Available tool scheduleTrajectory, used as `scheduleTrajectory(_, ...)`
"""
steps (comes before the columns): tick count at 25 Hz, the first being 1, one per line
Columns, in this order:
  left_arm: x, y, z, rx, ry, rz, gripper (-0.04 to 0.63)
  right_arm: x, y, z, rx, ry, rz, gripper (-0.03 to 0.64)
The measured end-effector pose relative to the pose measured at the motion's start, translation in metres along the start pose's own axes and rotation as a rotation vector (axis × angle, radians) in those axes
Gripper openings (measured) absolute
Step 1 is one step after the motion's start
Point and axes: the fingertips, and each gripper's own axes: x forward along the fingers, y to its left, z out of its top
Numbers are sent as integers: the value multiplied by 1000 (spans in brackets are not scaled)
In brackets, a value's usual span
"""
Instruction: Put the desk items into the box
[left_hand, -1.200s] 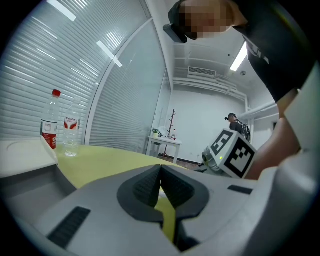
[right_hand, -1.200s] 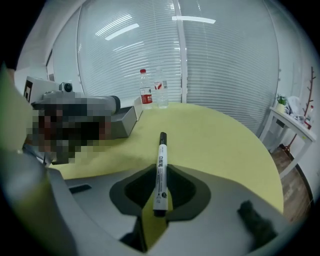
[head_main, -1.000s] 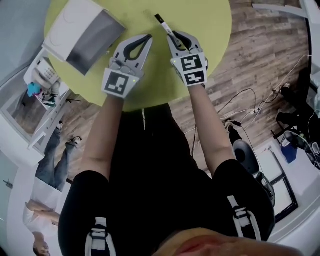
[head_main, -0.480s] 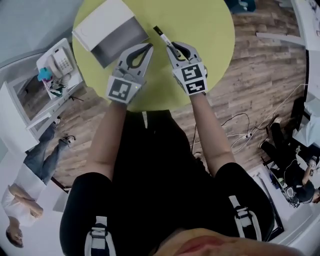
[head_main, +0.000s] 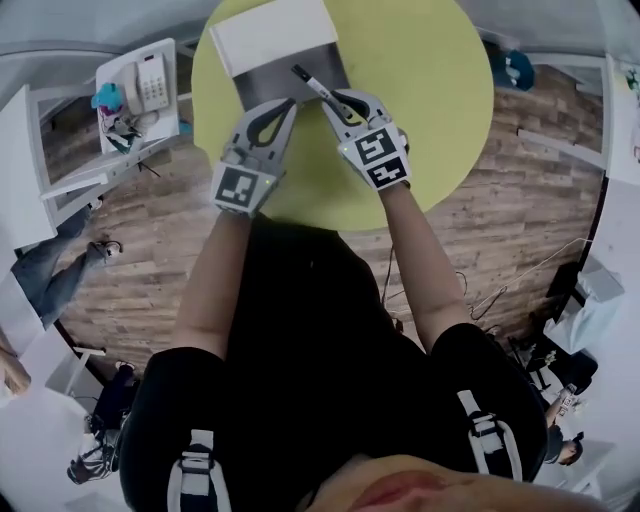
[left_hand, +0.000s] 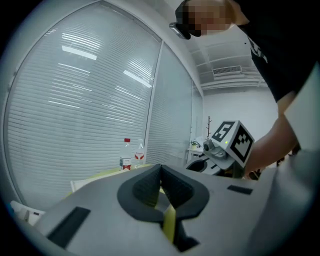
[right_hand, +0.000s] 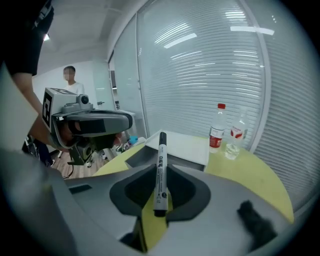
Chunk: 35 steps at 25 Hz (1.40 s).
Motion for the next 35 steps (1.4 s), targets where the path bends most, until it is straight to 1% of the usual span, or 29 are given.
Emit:
scheduleTrajectory(3, -15, 23, -5, -18, -5, 35, 12, 20, 17, 12, -38, 12, 52, 72)
scheduleTrajectory(7, -26, 52, -17, -43, 0, 72, 11, 47, 33, 18, -91, 50, 109, 73)
scheduleTrajectory(12, -26, 80, -32, -67, 1, 96, 12, 78, 35, 16, -161, 108, 144, 72)
scheduleTrajectory(19, -26, 107, -51, -89, -2, 127, 12, 112, 32, 5, -239, 183, 180, 72)
scheduleTrajectory(24, -28, 116, -63, -105, 13, 142, 12, 127, 36, -4, -291, 228, 210, 74)
scheduleTrajectory(30, -28, 123, -68, -112, 19, 151, 12, 141, 37, -12, -350, 282, 213, 74)
scheduleTrajectory(35, -25, 128, -72, -107, 23, 147, 12, 150, 38, -17, -364, 312, 223, 74)
